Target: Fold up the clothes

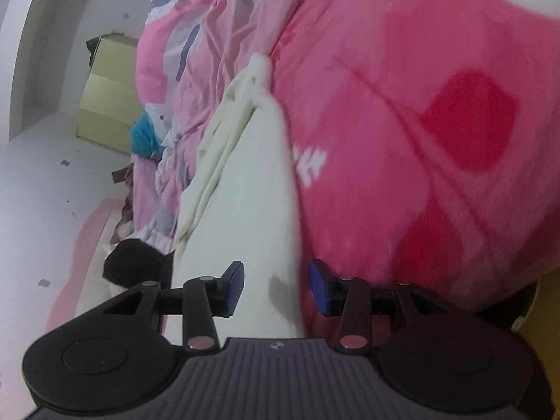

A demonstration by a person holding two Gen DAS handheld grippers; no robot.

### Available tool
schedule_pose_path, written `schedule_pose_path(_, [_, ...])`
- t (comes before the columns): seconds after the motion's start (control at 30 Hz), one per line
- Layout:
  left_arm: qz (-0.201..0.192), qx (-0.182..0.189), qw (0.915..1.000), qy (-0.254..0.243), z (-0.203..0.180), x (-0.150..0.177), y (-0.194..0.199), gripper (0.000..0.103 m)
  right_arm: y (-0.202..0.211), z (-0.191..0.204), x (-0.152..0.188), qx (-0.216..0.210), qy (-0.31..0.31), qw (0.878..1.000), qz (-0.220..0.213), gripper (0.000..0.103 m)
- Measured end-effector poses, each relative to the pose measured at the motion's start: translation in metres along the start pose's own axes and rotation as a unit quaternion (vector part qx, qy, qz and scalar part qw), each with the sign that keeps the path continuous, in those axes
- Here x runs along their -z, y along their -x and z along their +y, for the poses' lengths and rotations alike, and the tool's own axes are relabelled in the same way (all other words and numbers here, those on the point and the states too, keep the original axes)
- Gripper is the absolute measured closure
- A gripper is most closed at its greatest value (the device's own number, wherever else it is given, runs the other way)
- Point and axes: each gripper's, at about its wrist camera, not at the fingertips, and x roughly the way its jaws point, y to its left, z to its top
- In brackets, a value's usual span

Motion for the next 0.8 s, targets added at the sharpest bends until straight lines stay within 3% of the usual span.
schedule_pose_path(0.4, [0.003, -0.033, 0.9979, -0.056, -0.017, 0.001, -0.002, 0.07, -0.028, 0.017, -0.02, 0.011, 0.011, 1.0, 0.027, 0.06])
schedule_pose_path(0.8, [-0.008, -0.06, 0.9926, -0.106, -0.031, 0.008, -0.003, 0.07, -0.026, 0.024, 0.008, 0.003, 0.026, 0.998, 0.065, 0.064])
